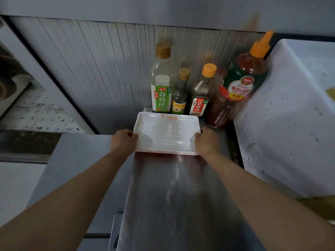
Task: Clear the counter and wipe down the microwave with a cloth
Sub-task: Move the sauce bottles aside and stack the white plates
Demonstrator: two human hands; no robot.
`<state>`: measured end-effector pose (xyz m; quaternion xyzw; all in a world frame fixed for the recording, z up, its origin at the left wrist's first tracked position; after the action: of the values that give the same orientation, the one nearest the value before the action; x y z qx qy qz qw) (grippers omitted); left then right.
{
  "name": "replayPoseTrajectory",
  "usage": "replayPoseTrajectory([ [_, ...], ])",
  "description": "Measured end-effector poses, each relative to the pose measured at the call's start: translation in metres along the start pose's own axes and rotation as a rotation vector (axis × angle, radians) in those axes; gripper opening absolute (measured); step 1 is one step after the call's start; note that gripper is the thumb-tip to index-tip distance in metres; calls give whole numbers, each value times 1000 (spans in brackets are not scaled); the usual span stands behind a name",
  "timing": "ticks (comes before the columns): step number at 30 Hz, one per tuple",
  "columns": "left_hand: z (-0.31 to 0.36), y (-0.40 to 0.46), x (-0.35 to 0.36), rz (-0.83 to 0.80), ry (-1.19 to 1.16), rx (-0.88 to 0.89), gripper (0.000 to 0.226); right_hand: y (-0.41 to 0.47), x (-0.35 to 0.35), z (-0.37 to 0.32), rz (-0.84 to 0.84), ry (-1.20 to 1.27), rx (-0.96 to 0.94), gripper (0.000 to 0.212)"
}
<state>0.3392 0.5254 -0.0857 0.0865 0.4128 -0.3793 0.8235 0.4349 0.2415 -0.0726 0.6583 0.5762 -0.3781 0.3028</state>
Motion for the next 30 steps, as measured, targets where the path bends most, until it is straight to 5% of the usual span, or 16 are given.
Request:
replayPoseTrajectory([
  [13,4,-9,0,-73,41,14,17,-21,-5,-3,-113,-1,-44,43],
  [20,27,-52,-26,-63,297,108,42,-65,-26,-1,-275,-140,-122,61],
  [30,67,-168,-50,-133,581,420,56,-144,-94,-11,-328,-240,-426,62],
])
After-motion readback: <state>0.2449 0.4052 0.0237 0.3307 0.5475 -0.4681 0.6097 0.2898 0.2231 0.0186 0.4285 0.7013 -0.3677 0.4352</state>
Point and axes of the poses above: each hand's wrist, its own y-axis towards the middle knuckle, its own x-axis out of the palm, z = x × y, the point moved 9 cm from there along y, towards the middle knuckle, and after that the axes turned 9 degrees about z, right-handed, at the moved point
